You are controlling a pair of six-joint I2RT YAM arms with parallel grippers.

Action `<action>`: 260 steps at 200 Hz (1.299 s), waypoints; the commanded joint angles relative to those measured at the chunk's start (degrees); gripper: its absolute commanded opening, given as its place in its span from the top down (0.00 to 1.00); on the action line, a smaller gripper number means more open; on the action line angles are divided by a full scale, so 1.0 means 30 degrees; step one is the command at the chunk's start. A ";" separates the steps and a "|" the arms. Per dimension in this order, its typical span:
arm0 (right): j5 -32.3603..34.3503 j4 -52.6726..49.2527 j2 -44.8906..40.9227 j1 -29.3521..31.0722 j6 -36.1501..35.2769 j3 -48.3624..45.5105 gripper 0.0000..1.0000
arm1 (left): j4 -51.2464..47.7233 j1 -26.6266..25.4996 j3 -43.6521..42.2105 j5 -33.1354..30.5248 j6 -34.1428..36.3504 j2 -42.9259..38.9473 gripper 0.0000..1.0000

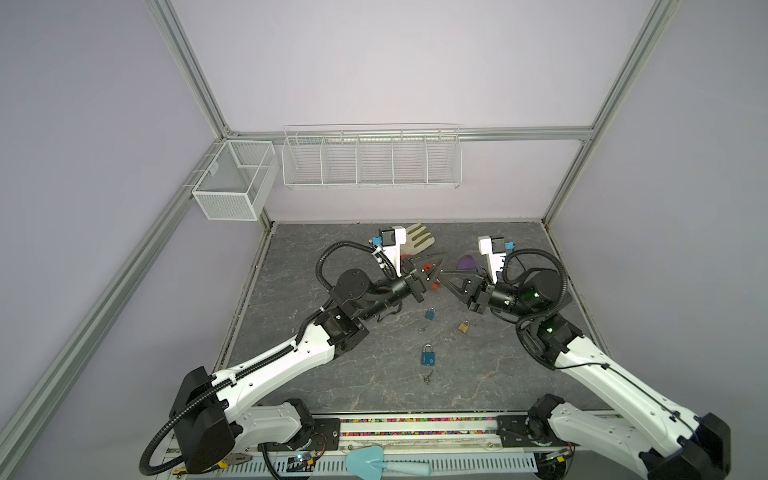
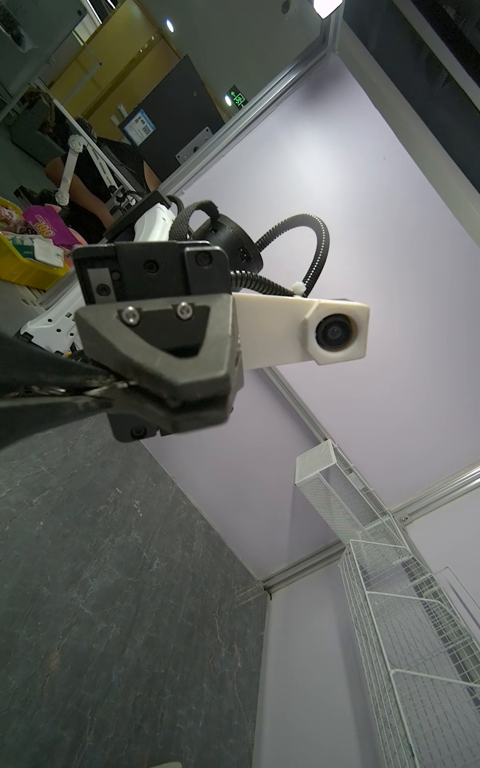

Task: Unlock with the key
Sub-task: 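Hold the key raised in the right gripper facing the left gripper, then lower the left gripper onto the gold padlock while the right gripper draws back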

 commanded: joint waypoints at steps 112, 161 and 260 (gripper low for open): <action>0.5147 -1.8451 -0.3128 -0.4186 -0.3646 -0.0758 0.94 | -1.4142 -0.0542 0.3703 -0.5261 -0.0556 0.2701 0.46; 0.7078 -2.1517 -0.5213 -0.4667 -0.3435 -0.2829 0.94 | -1.6458 -0.1205 0.5139 -0.4330 -0.0821 0.6383 0.46; 0.7795 -2.2348 -1.1202 -0.4589 -0.4137 -0.4080 0.94 | -1.9076 -0.2756 1.0520 -0.4168 0.2769 1.3625 0.45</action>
